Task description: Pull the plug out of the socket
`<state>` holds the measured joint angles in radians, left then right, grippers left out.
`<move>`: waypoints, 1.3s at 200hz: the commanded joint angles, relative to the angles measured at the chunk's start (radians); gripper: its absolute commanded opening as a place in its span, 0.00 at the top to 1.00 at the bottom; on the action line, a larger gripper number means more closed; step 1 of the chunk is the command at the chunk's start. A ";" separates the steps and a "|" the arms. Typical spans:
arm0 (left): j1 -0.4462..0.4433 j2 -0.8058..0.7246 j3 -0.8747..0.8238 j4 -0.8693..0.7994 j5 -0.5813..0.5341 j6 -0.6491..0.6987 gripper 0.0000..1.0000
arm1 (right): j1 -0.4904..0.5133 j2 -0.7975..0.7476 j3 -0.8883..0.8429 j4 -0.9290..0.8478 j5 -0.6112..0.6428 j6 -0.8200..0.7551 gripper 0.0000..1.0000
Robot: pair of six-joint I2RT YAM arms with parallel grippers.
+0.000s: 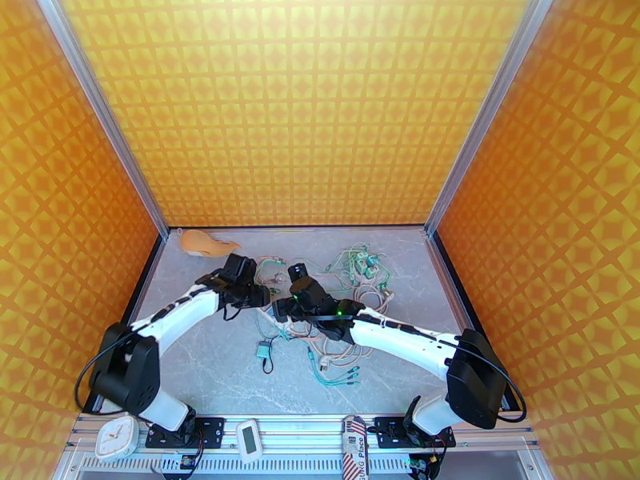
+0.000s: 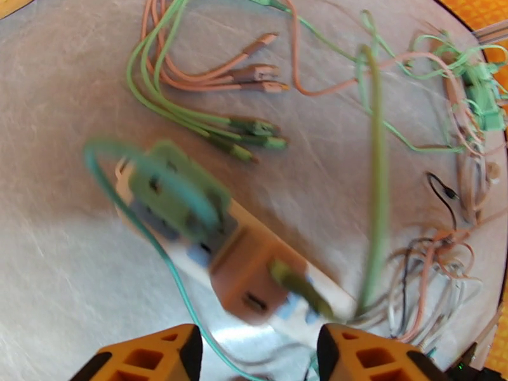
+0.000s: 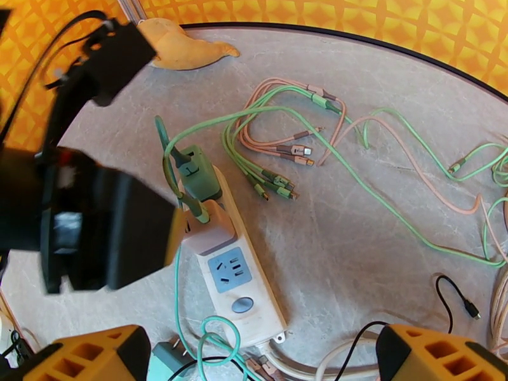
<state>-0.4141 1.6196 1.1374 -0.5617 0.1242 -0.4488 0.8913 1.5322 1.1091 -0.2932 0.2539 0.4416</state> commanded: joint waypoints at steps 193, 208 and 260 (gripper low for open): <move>-0.153 0.336 0.378 -0.350 -0.338 -0.538 0.36 | -0.042 -0.157 -0.185 0.072 0.031 0.054 0.01; -0.153 0.345 0.379 -0.357 -0.339 -0.540 0.37 | -0.041 -0.151 -0.186 0.077 0.024 0.048 0.01; -0.149 0.344 0.350 -0.345 -0.338 -0.528 0.46 | -0.042 -0.085 -0.158 0.110 -0.048 0.048 0.01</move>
<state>-0.5686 1.9537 1.4929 -0.8852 -0.1932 -0.9695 0.8539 1.4082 0.9363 -0.2176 0.2600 0.4858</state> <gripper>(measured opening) 0.578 0.984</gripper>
